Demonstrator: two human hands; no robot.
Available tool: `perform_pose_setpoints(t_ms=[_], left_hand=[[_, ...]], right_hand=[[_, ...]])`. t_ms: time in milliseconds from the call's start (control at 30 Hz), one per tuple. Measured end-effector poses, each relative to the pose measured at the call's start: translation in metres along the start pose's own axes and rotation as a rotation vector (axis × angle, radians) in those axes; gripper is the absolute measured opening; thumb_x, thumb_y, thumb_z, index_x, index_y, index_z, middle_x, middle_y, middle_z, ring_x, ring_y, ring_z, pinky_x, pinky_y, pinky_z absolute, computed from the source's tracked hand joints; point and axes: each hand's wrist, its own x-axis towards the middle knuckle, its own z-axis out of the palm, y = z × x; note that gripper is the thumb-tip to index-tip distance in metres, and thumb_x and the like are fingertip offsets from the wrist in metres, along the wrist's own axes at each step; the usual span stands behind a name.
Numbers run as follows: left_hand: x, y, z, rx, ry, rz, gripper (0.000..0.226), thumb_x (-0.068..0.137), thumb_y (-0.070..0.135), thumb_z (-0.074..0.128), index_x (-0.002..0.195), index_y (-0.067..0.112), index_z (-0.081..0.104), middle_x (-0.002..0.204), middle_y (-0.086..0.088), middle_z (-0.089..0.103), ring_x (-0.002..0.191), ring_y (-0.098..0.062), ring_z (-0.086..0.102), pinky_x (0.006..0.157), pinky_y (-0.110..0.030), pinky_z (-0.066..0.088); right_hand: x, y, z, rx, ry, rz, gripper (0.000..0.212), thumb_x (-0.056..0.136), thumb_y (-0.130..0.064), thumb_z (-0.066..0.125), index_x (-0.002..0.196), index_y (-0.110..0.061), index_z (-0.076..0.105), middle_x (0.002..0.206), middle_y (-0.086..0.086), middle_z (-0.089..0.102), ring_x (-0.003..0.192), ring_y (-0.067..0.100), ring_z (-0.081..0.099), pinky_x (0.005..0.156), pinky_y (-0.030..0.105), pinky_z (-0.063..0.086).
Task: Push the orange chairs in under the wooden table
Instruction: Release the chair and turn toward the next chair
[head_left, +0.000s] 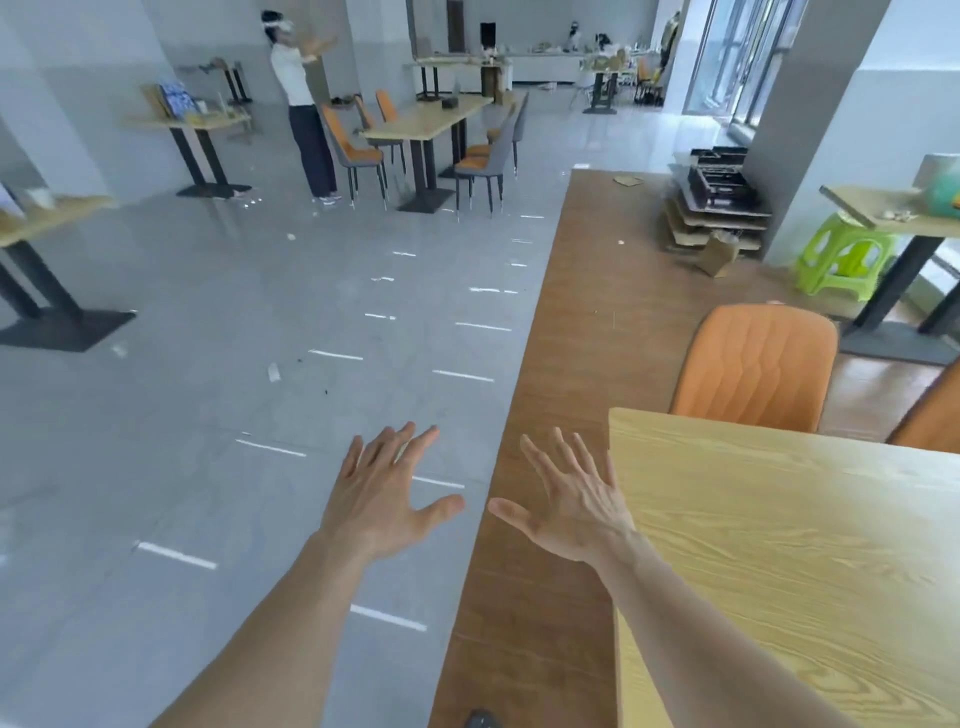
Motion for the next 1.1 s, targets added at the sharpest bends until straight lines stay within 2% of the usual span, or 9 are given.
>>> perform_pose_setpoints(t_ms=[133,333,633,733,800,900,1100], left_hand=[[0.117,-0.031,-0.022,0.015,0.002,-0.003,0.097,0.073,0.093,0.024,0.155,0.044,0.007,0.166,0.007,0.013,0.151,-0.017,0.006,0.123,-0.044,-0.001],[0.259,-0.049,-0.035,0.015,0.012,0.044,0.095,0.075,0.092,0.026,0.155,0.044,0.006,0.166,0.007,0.013,0.151,-0.016,0.005,0.123,-0.045,-0.001],[0.506,-0.047,0.012,-0.033,-0.032,0.209,0.095,0.076,0.093,0.023,0.155,0.045,0.001,0.166,0.008,0.008,0.151,-0.016,0.0,0.123,-0.044,-0.003],[0.598,-0.045,0.022,-0.054,-0.049,0.261,0.1,0.071,0.096,0.016,0.155,0.044,0.002,0.167,0.007,0.008,0.151,-0.017,0.001,0.123,-0.045,-0.003],[0.666,-0.037,0.026,-0.088,-0.062,0.297,0.103,0.068,0.098,0.012,0.155,0.044,0.002,0.167,0.007,0.009,0.151,-0.017,0.001,0.123,-0.045,-0.003],[0.751,-0.015,0.033,-0.128,-0.069,0.357,0.105,0.064,0.101,0.007,0.154,0.047,0.001,0.166,0.008,0.009,0.151,-0.015,0.0,0.123,-0.045,-0.001],[0.886,0.065,0.062,-0.183,-0.167,0.552,0.098,0.071,0.097,0.022,0.154,0.047,0.002,0.166,0.01,0.009,0.151,-0.015,0.004,0.123,-0.045,0.0]], right_hand=[[0.12,0.004,-0.032,0.021,0.007,0.024,0.109,0.07,-0.103,0.018,0.16,-0.045,-0.002,0.172,0.001,-0.007,0.157,0.025,-0.011,0.124,0.059,-0.006],[0.243,0.024,-0.071,0.029,0.041,0.047,0.106,0.073,-0.102,0.02,0.159,-0.045,-0.002,0.172,0.002,-0.008,0.157,0.025,-0.012,0.124,0.059,-0.007],[0.431,0.103,-0.1,0.0,0.095,0.207,0.105,0.075,-0.1,0.025,0.16,-0.044,-0.002,0.172,0.001,-0.01,0.156,0.024,-0.014,0.125,0.059,-0.005],[0.498,0.133,-0.118,-0.028,0.117,0.279,0.11,0.069,-0.101,0.016,0.16,-0.043,-0.004,0.172,0.001,-0.01,0.156,0.025,-0.013,0.125,0.059,-0.005],[0.541,0.157,-0.135,-0.04,0.112,0.343,0.115,0.062,-0.102,0.007,0.16,-0.043,-0.004,0.172,0.002,-0.011,0.156,0.025,-0.013,0.125,0.059,-0.005],[0.591,0.196,-0.159,-0.048,0.129,0.446,0.108,0.069,-0.099,0.017,0.16,-0.043,-0.005,0.171,0.001,-0.012,0.156,0.025,-0.013,0.125,0.058,-0.004],[0.65,0.279,-0.182,0.018,0.169,0.654,0.106,0.075,-0.099,0.029,0.16,-0.044,-0.002,0.172,0.001,-0.009,0.157,0.025,-0.012,0.125,0.058,-0.004]])
